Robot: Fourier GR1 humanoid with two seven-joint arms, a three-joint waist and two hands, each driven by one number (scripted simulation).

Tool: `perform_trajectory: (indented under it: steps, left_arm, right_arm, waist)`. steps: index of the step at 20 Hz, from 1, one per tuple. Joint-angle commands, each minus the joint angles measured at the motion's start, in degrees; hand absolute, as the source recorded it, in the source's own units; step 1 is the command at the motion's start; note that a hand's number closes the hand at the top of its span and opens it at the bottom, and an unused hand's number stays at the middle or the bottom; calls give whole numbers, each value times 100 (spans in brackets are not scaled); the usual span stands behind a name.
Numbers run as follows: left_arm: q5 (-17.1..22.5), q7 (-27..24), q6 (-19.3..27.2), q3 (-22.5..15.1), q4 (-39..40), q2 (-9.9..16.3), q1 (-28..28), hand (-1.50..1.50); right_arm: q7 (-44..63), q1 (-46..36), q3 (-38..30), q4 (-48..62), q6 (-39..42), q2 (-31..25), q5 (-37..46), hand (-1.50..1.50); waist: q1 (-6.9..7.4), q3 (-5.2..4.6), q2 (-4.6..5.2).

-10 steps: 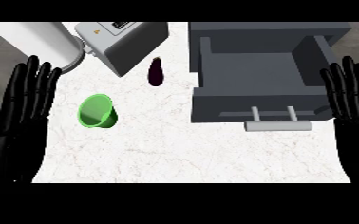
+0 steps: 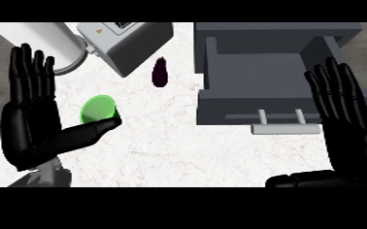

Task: Pick up the cup, place it into the drawer and close the drawer

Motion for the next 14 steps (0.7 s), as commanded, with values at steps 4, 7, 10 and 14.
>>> perform_trajectory:
  steps: [4, 7, 10, 14]
  left_arm:
    - [15, -200, 1119, -494, 994, -113, -579, -150]
    - [61, 84, 1069, -451, 586, -114, -488, -150]
    - [295, -269, 791, -99, 1062, -111, -706, -150]
    - [258, -56, 991, -76, 1336, -54, -1091, -150]
  right_arm:
    - [383, -42, 97, -166, 30, 101, -134, -150]
    - [182, -128, 322, 79, -99, 341, 131, -150]
    - [393, 105, 245, -379, -31, 266, 26, -150]
    - [359, -605, -363, 332, 192, 23, -374, -150]
  waist:
    - [4, 1, -9]
    - [33, 1, -13]
    - [19, 1, -12]
    - [27, 2, -6]
